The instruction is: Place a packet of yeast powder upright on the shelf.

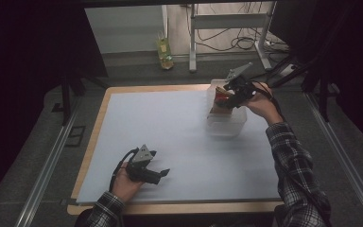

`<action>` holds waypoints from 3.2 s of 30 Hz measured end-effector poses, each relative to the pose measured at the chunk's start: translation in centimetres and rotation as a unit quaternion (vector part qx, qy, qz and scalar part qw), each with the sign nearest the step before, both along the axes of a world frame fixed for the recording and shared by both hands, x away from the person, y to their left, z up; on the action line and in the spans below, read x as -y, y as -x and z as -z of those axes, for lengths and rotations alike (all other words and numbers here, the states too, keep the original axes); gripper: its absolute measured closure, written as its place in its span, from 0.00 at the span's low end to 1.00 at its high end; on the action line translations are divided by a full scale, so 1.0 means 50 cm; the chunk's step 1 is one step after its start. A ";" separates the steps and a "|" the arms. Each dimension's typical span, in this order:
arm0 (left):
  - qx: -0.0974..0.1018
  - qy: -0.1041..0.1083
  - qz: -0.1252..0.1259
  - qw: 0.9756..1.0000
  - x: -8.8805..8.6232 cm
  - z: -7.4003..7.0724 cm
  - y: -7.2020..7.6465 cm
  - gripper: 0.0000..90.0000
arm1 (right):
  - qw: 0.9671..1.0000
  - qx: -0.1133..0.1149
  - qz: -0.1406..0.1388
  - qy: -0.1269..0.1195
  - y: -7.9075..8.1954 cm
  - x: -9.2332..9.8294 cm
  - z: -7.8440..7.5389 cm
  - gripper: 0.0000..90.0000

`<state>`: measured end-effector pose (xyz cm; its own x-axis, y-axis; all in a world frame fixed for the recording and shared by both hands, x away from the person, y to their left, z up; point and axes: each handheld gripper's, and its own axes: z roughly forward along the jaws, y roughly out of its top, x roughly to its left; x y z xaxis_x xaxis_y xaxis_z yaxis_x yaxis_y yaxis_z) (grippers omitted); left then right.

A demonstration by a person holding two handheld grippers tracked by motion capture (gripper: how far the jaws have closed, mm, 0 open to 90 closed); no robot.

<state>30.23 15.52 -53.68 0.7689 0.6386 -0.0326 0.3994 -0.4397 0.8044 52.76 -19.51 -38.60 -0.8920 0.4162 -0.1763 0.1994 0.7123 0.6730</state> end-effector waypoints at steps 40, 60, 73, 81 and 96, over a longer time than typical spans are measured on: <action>0.001 -0.002 0.002 1.000 0.002 0.000 0.001 0.12 | 0.997 0.018 0.038 -0.062 0.075 0.007 -0.051 0.11; 0.004 -0.001 0.002 1.000 0.004 0.000 0.002 0.12 | 0.996 0.017 0.037 -0.075 0.161 0.026 -0.031 0.10; 0.012 0.015 0.003 1.000 0.000 -0.004 0.004 0.11 | 0.995 -0.006 0.028 -0.095 0.210 0.034 -0.009 0.05; 0.016 0.016 0.000 1.000 -0.002 -0.006 0.004 0.09 | 0.995 -0.012 0.024 -0.096 0.239 0.034 0.005 0.03; 0.007 0.037 -0.023 0.999 -0.014 -0.024 0.008 0.06 | 0.995 -0.018 0.017 -0.099 0.286 0.039 0.027 0.03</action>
<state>29.86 16.23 -52.50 0.7398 0.6690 -0.0716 0.4068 -0.3601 0.8395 38.45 -21.48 -39.96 -0.8813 0.4692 -0.0565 0.2471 0.5593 0.7913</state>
